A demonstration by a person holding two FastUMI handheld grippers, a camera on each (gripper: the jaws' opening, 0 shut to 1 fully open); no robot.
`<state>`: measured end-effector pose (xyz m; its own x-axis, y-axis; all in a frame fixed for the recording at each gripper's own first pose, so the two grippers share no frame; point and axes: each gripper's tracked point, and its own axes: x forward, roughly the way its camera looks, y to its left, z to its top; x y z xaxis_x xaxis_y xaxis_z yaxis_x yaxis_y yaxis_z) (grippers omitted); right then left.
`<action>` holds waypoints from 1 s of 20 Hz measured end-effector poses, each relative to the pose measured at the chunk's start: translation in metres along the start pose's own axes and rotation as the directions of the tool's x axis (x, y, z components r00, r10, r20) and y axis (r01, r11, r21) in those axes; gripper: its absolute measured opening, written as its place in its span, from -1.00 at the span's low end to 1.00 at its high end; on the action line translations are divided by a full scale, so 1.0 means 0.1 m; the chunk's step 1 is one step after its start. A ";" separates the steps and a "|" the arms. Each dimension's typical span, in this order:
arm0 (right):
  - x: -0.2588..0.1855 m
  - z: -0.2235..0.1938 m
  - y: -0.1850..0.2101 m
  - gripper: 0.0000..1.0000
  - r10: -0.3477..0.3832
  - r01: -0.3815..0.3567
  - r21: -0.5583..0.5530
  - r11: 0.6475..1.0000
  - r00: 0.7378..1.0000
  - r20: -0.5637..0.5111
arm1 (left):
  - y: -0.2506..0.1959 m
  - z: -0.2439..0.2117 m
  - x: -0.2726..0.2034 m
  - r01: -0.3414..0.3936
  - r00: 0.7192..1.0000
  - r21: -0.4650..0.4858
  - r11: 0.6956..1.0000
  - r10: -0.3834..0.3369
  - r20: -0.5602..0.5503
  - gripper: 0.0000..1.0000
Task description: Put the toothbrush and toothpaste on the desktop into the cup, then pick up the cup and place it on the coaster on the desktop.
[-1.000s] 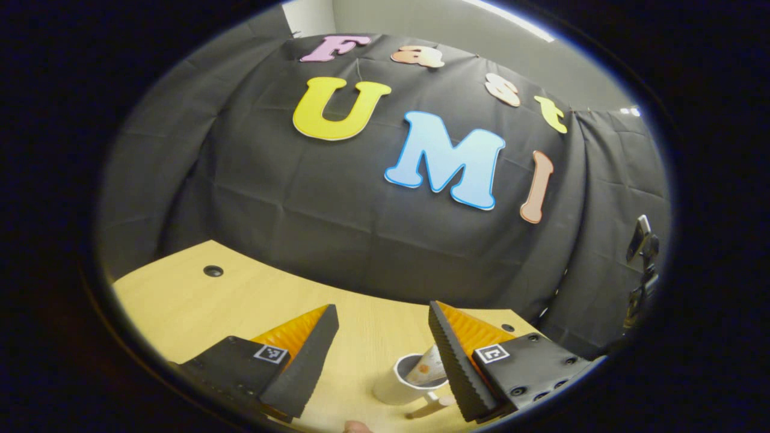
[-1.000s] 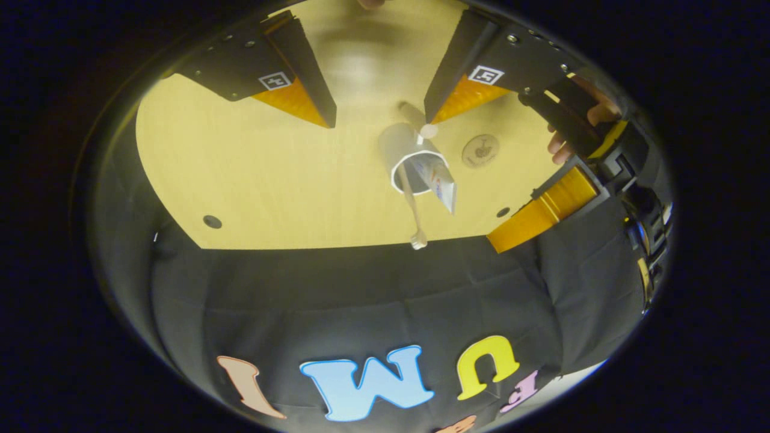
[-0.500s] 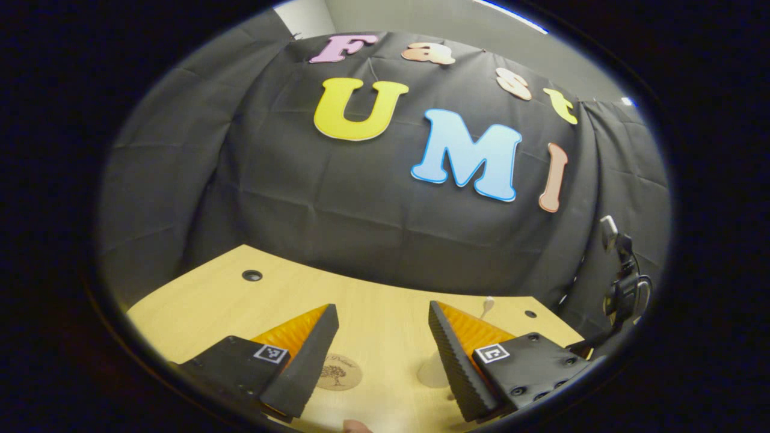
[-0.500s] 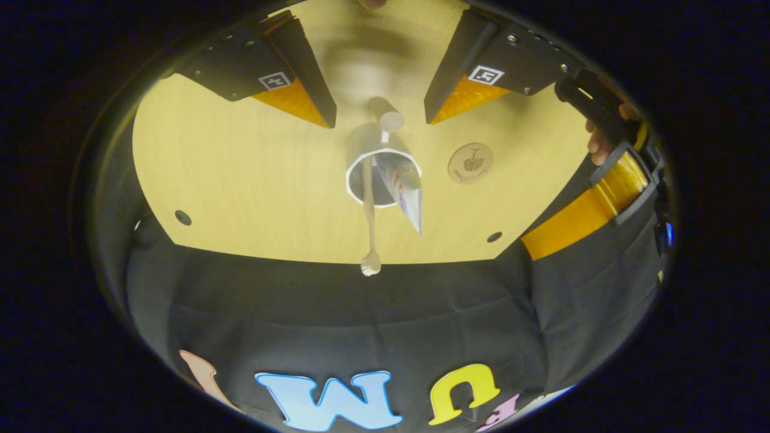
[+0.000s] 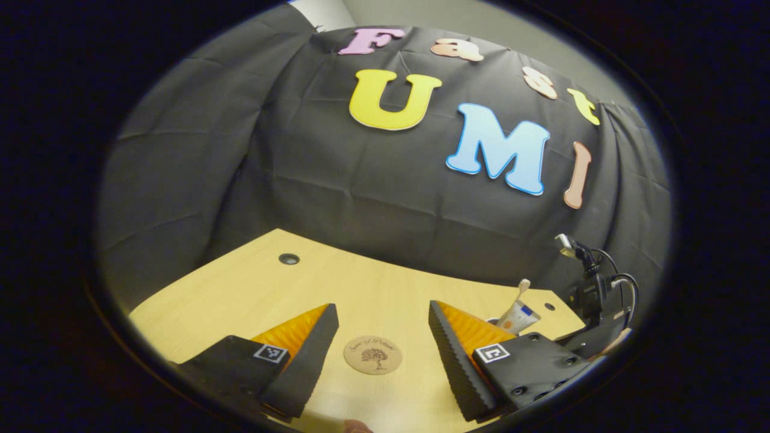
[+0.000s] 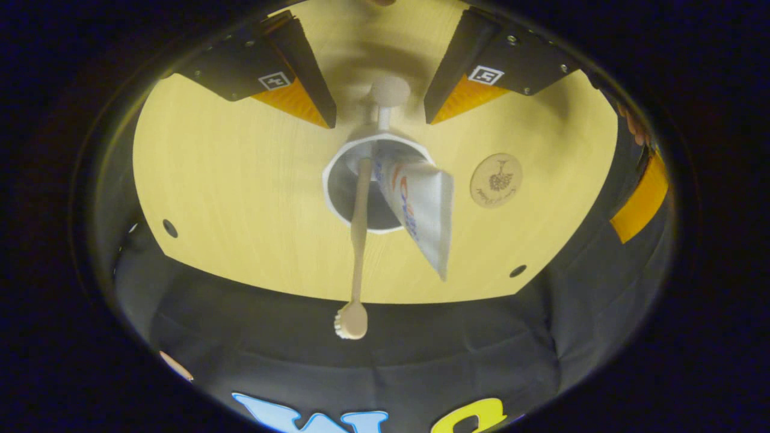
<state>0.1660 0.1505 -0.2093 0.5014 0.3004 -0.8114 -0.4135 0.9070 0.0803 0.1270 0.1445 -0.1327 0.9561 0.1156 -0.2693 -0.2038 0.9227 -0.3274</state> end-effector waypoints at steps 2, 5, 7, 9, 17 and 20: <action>0.08 -0.01 0.01 0.81 -0.005 0.006 0.021 1.000 0.999 -0.038 | 0.09 -0.03 -0.03 -0.013 1.000 -0.005 1.000 0.013 -0.008 0.94; 0.17 -0.03 -0.03 0.82 -0.031 0.033 0.022 0.999 0.996 -0.086 | 0.17 -0.05 -0.05 -0.019 1.000 -0.014 1.000 0.019 -0.014 0.94; 0.21 -0.05 -0.05 0.81 -0.048 0.050 0.008 0.999 0.993 -0.110 | 0.18 -0.06 -0.05 -0.019 1.000 -0.015 1.000 0.019 -0.019 0.94; 0.22 -0.07 -0.05 0.80 -0.049 0.050 0.009 0.999 0.990 -0.135 | 0.19 -0.07 -0.06 -0.017 1.000 -0.016 1.000 0.016 -0.021 0.94; 0.31 -0.15 -0.10 -0.43 -0.100 0.106 0.029 0.994 0.982 -0.160 | 0.29 -0.12 -0.12 -0.032 0.999 -0.053 0.998 0.030 -0.033 0.94; 0.27 -0.13 -0.10 -0.46 -0.099 0.105 0.032 0.994 0.984 -0.145 | 0.34 -0.12 -0.16 -0.039 0.999 -0.057 0.998 0.037 -0.031 0.94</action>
<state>0.1733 0.1460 -0.2397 0.4246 0.1628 -0.8906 -0.3342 0.9424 0.0129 0.1026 0.1694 -0.1507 0.9408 0.1383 -0.3096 -0.2526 0.8949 -0.3679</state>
